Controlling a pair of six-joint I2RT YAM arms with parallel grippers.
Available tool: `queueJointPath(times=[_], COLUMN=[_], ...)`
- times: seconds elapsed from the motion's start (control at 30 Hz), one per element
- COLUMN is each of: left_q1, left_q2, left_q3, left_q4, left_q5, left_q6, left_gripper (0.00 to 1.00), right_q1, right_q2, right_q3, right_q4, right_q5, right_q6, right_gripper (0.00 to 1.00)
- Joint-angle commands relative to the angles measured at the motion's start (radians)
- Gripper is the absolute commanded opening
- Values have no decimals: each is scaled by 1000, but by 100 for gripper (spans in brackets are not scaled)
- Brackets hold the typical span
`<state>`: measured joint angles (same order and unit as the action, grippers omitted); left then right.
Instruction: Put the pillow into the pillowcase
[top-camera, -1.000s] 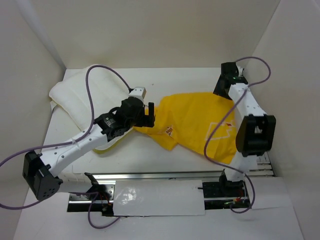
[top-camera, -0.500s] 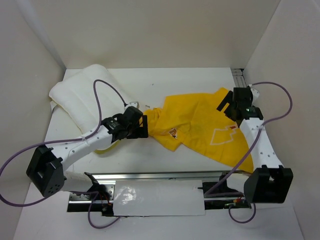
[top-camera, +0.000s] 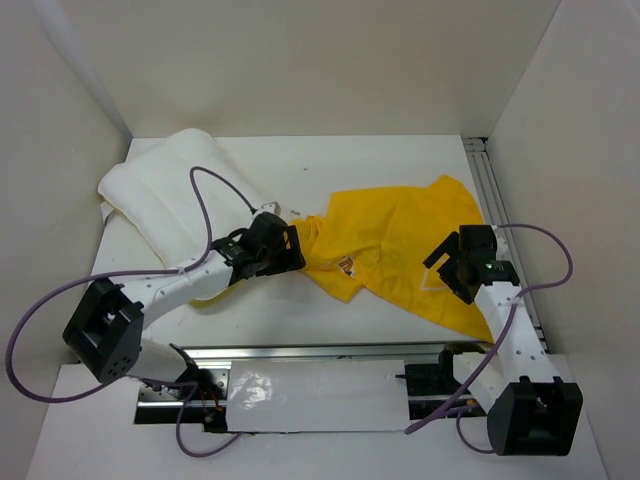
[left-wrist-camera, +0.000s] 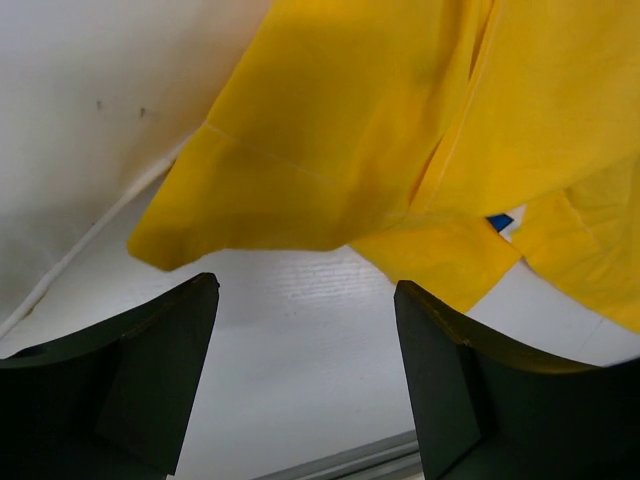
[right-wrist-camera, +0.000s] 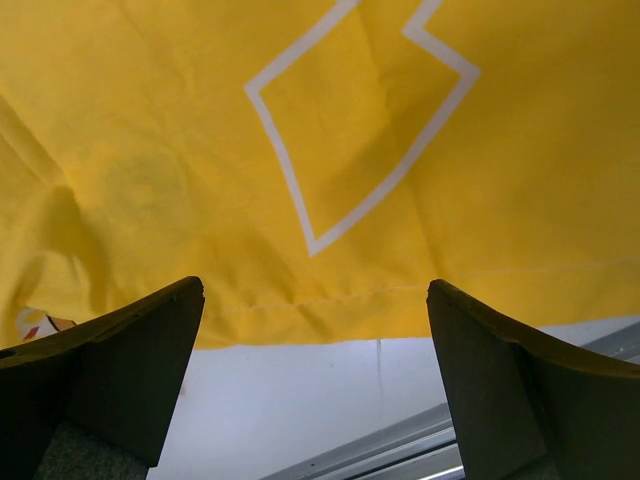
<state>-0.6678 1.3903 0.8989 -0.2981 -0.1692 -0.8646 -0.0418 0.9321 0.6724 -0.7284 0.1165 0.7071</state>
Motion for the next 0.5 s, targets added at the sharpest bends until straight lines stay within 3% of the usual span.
queueJointPath(times=[0.0,0.37,0.47], left_q1=[8,27,27], left_q2=[50,185,185], left_q3=[34,149,158], left_q4=[83,28,28], left_q5=[-33,-87,-99], left_q6=[-45,-99,-100], left_gripper=[83,78,46], right_q1=[5,-4,-4], right_q2=[-41,-62,-71], right_q3=[0,-10,-56], right_q4=[-31,-100,-100], right_q5=[35,-24,-55], right_q6=[46,91,109], right_gripper=[100,100,100])
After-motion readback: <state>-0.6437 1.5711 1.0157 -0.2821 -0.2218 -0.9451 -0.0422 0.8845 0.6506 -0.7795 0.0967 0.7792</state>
